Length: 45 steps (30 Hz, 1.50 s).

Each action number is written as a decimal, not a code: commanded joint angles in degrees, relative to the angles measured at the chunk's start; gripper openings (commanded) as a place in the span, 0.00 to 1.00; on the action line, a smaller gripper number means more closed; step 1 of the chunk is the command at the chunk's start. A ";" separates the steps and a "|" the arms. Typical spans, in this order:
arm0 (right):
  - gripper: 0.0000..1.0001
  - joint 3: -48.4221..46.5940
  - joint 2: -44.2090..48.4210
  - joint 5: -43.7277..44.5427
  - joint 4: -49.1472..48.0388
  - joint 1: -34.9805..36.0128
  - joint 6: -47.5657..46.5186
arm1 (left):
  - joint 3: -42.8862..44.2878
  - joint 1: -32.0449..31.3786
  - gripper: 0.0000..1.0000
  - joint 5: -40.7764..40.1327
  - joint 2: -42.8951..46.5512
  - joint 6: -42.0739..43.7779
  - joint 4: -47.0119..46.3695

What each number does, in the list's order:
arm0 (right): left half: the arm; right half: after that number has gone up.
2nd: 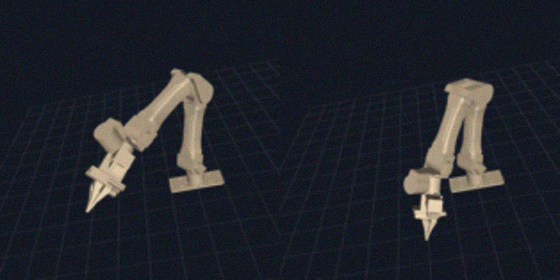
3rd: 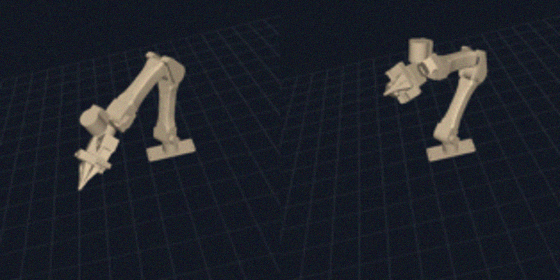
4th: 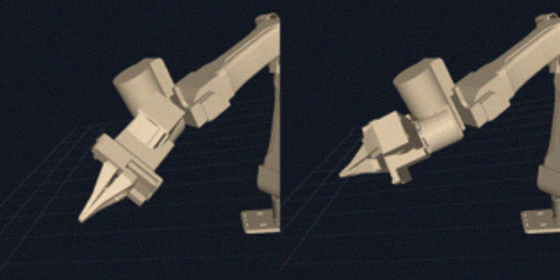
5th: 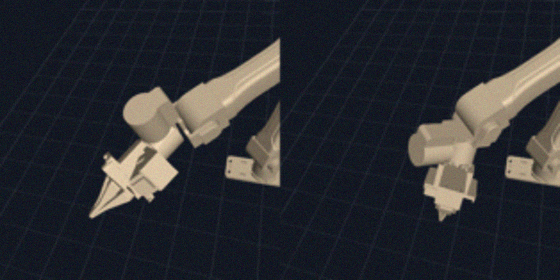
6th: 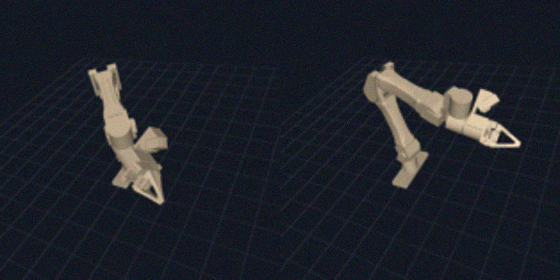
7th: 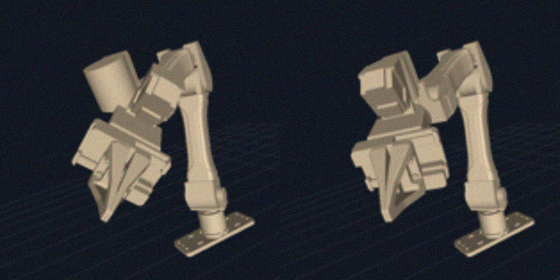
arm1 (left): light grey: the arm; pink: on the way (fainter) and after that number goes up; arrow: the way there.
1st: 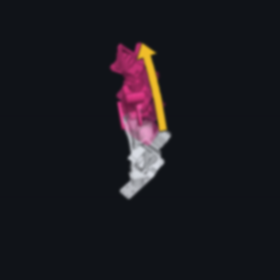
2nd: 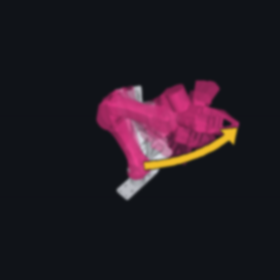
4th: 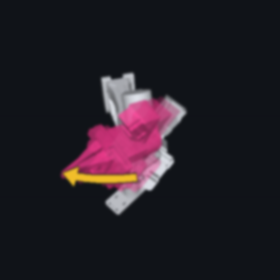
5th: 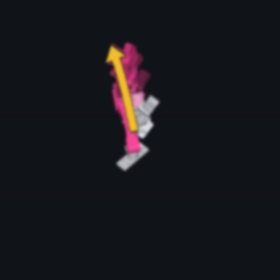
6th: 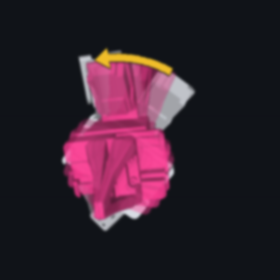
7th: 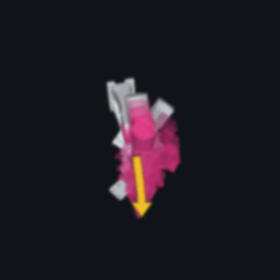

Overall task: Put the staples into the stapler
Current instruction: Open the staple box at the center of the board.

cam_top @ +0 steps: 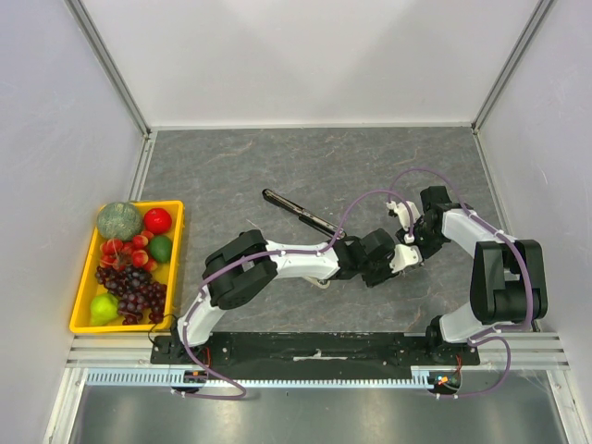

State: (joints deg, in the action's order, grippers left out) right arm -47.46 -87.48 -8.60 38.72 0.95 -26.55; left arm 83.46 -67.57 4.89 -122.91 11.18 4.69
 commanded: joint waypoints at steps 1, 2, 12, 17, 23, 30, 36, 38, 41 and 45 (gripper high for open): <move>0.45 -1.58 -0.76 2.27 -0.66 -0.34 -0.53 | -1.20 0.33 0.46 0.21 2.42 -1.60 3.66; 0.45 -1.49 -0.67 2.36 -0.75 -0.42 -0.61 | -1.11 0.33 0.46 0.21 2.50 -1.60 3.66; 0.47 -1.58 -0.50 1.40 -0.40 -0.42 -0.70 | -1.37 0.33 0.52 0.12 3.38 -1.60 4.01; 0.54 -1.93 0.82 0.16 -0.05 -0.42 -1.32 | -0.58 0.33 0.66 -0.14 3.64 -1.43 4.28; 0.58 -4.21 1.61 -1.15 1.27 -0.42 -1.93 | -0.76 0.42 0.76 -0.49 5.31 -0.99 4.36; 0.60 -5.19 5.56 -2.65 2.41 -0.34 -1.84 | -1.63 0.51 0.81 0.65 7.51 -1.16 4.54; 0.56 -4.48 7.41 -6.34 4.08 -0.42 -2.11 | -3.65 0.60 0.89 1.88 10.93 -1.34 4.80; 0.55 -3.96 6.72 -7.04 4.69 -0.42 -2.46 | -4.01 0.69 0.96 2.41 12.51 -1.16 5.41; 0.53 -3.08 5.14 -7.13 4.44 -0.42 -2.90 | -4.80 0.77 0.99 2.50 14.27 -1.16 6.12; 0.50 -2.99 3.11 -6.87 4.52 -0.42 -3.07 | -6.81 1.04 0.99 2.76 17.70 -0.55 6.74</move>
State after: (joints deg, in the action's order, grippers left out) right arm -50.65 -82.52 -14.39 42.52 0.84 -28.82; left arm 78.30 -67.18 6.42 -110.37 10.85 11.05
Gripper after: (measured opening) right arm 0.516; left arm 0.991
